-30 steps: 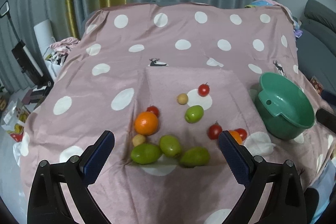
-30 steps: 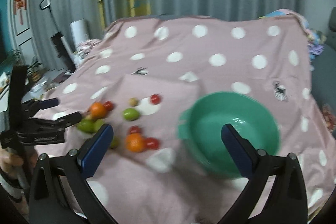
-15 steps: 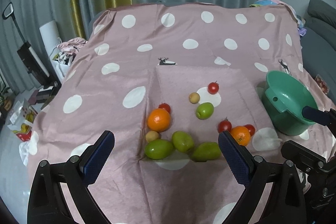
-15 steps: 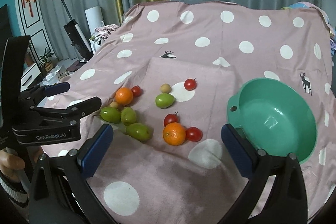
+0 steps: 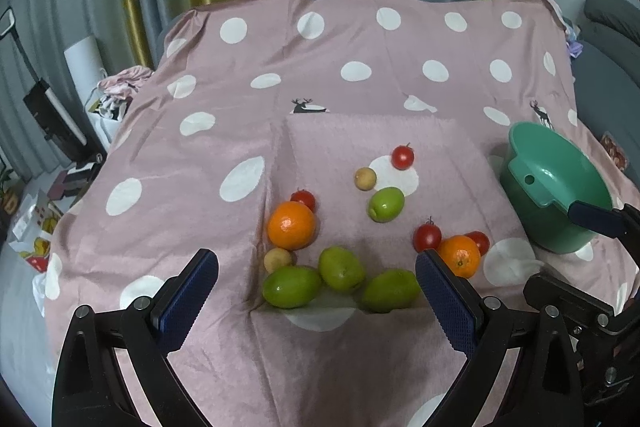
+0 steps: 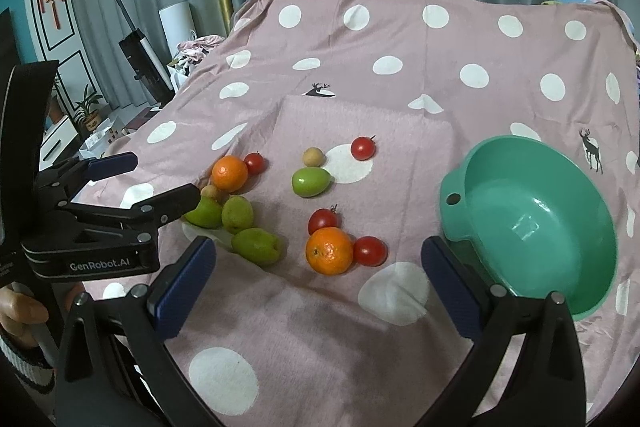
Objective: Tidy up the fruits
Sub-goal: 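Move both tools toward the cluster of green fruits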
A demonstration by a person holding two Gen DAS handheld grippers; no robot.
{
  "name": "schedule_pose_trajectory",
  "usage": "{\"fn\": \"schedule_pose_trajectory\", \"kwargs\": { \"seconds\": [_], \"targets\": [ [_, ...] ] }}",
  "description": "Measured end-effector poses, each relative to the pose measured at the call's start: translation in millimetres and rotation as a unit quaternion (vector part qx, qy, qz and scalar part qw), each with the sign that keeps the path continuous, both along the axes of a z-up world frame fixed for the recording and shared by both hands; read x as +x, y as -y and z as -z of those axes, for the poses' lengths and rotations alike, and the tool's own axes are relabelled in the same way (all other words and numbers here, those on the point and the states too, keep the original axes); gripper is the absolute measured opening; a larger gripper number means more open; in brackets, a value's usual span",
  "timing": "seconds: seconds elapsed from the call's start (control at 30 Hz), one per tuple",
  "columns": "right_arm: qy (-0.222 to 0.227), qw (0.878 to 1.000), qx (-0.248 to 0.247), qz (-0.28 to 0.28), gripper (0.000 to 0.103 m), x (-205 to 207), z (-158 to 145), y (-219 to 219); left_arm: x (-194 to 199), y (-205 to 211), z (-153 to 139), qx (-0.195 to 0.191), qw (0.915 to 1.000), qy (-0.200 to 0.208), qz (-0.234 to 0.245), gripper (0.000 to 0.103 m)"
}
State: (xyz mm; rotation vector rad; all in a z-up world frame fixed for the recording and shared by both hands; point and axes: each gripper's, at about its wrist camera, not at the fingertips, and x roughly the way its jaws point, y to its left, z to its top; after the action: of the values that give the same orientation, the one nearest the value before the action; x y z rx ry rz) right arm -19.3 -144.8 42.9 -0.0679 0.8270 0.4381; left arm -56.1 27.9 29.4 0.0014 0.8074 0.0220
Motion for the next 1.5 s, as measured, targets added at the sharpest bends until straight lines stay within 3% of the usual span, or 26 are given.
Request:
{"fn": "schedule_pose_trajectory", "kwargs": {
  "seconds": [1.03, 1.13, 1.27, 1.43, 1.5],
  "targets": [
    [-0.026, 1.000, 0.000, 0.003, 0.103, 22.2, 20.8, 4.0, 27.5, 7.1, 20.6, -0.019, 0.9990, -0.031, 0.025, 0.099],
    [-0.030, 1.000, 0.003, 0.001, 0.103, 23.6, 24.1, 4.9, 28.6, 3.8, 22.1, -0.037, 0.9981, -0.034, 0.035, 0.099],
    [-0.036, 0.999, 0.008, -0.018, 0.103, 20.6, 29.1, 3.5, 25.3, -5.3, 25.7, -0.099, 0.9912, -0.036, 0.080, 0.099],
    [-0.045, 0.998, 0.007, -0.034, 0.101, 16.0, 39.6, 2.9, 22.0, -3.3, 34.4, -0.115, 0.9862, -0.045, 0.111, 0.099],
    [-0.056, 0.998, 0.011, -0.035, 0.096, 17.0, 45.1, 3.5, 21.5, -0.4, 36.6, -0.128, 0.9829, -0.049, 0.123, 0.099]
  ]
}}
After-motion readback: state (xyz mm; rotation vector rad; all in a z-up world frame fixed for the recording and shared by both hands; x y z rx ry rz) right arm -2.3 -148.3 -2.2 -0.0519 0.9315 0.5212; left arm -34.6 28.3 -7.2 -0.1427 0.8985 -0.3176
